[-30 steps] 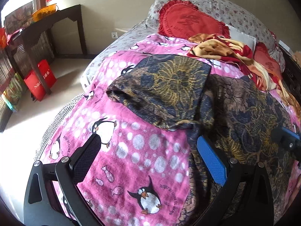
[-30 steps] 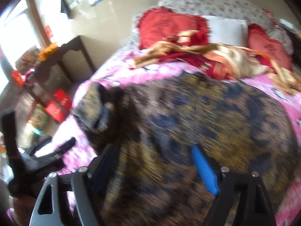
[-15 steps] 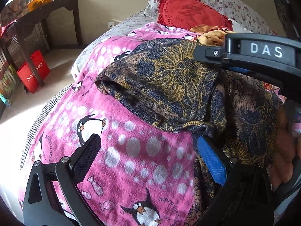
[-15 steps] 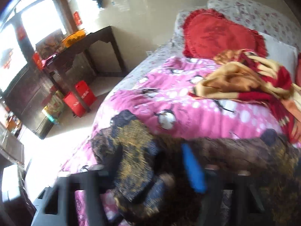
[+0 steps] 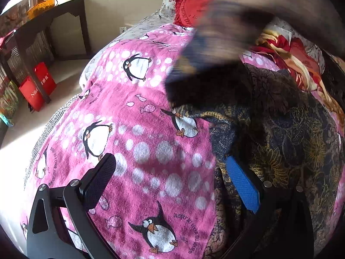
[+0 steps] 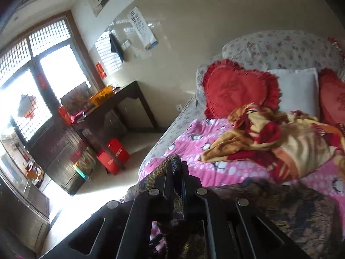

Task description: Fold small clothes

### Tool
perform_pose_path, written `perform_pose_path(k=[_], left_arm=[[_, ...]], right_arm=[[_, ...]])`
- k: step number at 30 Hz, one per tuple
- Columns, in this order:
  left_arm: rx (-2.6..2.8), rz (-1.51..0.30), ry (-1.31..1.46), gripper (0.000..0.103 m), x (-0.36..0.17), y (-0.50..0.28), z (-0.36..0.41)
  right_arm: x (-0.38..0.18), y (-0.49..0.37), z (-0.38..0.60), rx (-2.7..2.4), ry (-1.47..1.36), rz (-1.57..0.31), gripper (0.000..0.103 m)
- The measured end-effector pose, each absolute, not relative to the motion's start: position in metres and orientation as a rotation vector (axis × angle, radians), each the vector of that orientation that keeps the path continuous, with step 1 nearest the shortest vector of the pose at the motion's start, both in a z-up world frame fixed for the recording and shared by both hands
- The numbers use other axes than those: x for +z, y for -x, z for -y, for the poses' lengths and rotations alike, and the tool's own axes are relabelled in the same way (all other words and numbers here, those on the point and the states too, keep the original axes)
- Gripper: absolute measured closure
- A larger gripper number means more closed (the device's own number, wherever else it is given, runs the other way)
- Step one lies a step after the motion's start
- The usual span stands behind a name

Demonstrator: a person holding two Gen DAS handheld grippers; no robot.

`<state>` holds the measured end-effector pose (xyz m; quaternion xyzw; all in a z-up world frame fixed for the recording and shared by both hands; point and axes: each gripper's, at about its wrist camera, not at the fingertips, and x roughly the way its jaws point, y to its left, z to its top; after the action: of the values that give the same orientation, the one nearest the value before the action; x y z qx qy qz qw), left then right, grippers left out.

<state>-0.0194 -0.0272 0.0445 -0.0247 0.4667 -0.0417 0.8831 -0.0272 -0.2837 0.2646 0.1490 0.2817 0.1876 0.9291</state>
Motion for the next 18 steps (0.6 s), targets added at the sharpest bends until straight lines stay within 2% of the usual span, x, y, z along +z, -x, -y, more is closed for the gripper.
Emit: perform_pose_path(k=[3, 6, 9, 15, 16, 18], left_arm=[[-0.081, -0.976, 0.052, 0.000, 0.042, 0.021, 0.030], [-0.070, -0.977, 0.047, 0.000, 0.040, 0.023, 0.037], [-0.069, -0.980, 0.027, 0.000, 0.039, 0.026, 0.047], [-0.040, -0.991, -0.032, 0.000, 0.031, 0.019, 0.048], [-0.036, -0.993, -0.033, 0.000, 0.030, 0.017, 0.047], [-0.024, -0.991, -0.035, 0.000, 0.029, 0.015, 0.043]], right_arm=[[0.272, 0.061, 0.348, 0.236, -0.320, -0.584, 0.098], [0.252, 0.083, 0.406, 0.086, -0.356, -0.640, 0.098], [0.211, 0.094, 0.456, -0.046, -0.411, -0.752, 0.098], [0.092, 0.080, 0.504, -0.237, -0.414, -1.044, 0.098], [0.080, 0.075, 0.506, -0.254, -0.405, -1.077, 0.097], [0.078, 0.072, 0.506, -0.282, -0.379, -1.071, 0.087]])
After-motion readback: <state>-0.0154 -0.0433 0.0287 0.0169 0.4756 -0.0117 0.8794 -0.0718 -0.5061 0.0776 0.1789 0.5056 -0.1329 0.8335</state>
